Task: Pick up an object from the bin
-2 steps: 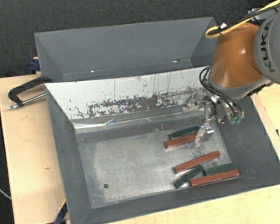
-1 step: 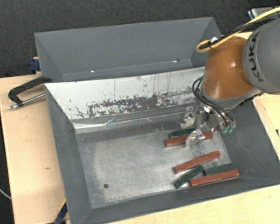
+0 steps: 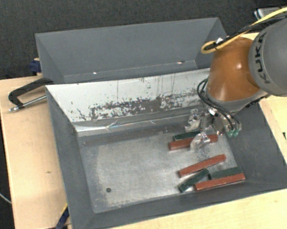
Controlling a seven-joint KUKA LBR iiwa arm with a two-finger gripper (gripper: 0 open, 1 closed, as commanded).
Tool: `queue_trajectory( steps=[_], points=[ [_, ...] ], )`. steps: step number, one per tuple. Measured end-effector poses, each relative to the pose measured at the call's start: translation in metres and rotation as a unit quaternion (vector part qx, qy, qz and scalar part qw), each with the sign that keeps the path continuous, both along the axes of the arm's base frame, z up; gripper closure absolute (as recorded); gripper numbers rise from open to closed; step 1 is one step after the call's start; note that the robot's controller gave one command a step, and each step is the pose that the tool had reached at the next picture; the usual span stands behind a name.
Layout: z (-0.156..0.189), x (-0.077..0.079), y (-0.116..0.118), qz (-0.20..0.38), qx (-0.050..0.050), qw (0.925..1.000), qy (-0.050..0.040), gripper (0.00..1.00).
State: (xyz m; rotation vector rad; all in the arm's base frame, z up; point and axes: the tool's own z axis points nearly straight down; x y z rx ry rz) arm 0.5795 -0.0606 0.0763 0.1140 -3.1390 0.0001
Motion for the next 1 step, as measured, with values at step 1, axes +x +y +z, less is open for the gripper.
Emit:
queue_trajectory(
  steps=[1],
  points=[
    [0.1404,0.0186,0.0219,0.001,0.0,1.0,-0.0045,1.0]
  ],
)
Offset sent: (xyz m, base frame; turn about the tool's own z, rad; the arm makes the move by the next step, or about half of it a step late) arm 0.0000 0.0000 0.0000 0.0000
